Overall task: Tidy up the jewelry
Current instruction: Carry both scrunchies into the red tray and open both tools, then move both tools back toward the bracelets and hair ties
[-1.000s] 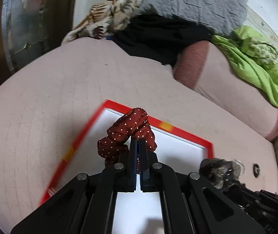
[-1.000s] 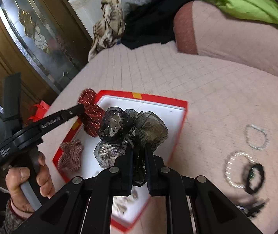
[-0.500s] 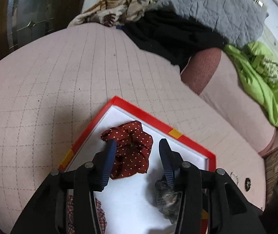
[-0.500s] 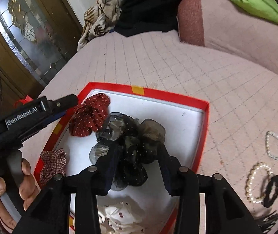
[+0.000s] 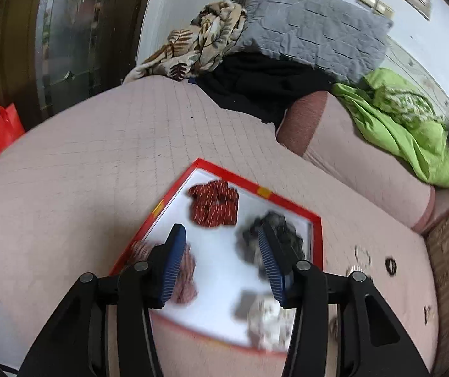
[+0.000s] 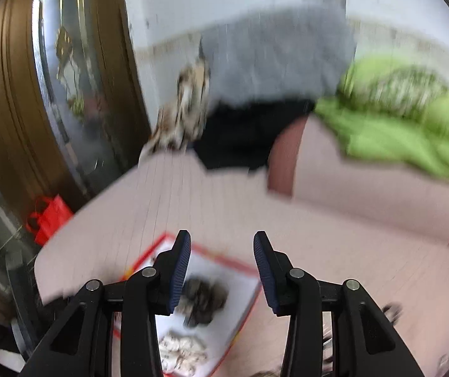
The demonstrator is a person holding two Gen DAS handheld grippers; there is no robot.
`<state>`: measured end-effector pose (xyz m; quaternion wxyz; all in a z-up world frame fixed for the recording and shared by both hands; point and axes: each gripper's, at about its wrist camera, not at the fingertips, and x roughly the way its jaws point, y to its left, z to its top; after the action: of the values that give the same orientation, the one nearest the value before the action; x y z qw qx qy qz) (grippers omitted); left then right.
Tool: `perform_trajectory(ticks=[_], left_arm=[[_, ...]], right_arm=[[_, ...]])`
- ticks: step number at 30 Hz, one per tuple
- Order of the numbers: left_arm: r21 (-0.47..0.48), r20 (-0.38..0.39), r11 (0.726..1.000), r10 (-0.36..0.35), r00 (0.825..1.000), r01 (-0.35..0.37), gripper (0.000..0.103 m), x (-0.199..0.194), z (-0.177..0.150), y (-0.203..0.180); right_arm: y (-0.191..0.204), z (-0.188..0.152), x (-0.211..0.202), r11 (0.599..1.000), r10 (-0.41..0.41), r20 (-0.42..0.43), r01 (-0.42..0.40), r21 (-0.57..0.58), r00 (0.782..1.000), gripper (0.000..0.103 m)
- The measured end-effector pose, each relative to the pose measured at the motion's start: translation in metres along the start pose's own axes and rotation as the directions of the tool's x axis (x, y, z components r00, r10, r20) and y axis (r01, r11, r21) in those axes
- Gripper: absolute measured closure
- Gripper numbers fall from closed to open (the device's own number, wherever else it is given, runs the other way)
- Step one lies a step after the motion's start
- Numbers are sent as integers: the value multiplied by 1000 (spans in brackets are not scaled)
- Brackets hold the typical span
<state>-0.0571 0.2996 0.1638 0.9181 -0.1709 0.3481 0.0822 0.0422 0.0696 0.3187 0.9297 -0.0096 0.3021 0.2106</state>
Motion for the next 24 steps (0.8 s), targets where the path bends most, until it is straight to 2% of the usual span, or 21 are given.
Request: perform_trajectory(ticks=[3, 5, 9, 12, 15, 20, 24], left_arm=[[27, 3, 999, 24, 1000, -24, 54, -24, -15, -4], [25, 6, 999, 26, 1000, -26, 53, -36, -24, -6], [-4, -14, 1000, 12, 1000, -12, 53, -50, -38, -10], [13, -4, 1000, 25, 1000, -25, 53, -65, -49, -17], [29, 10, 999, 43, 999, -43, 46, -75, -61, -23], [31, -6, 997, 65, 998, -65, 44, -82, -71, -24], [13, 30, 998, 66, 997, -67, 44, -97, -70, -19]], right_arm=[[-6, 36, -41, 1000, -19, 64, 19, -6, 998, 38], [-8, 37, -60, 1000, -14, 94, 15, -13, 995, 31], [-7, 5, -63, 1000, 8, 42, -8, -21, 999, 31], [-5, -30, -62, 999, 27, -2, -27, -30, 1000, 31], [0, -53, -60, 997, 64, -40, -66, -35, 997, 31], [33, -58, -79, 983, 167, -39, -169, -76, 985, 31], [49, -54, -97, 967, 242, -12, -242, -78, 970, 31]])
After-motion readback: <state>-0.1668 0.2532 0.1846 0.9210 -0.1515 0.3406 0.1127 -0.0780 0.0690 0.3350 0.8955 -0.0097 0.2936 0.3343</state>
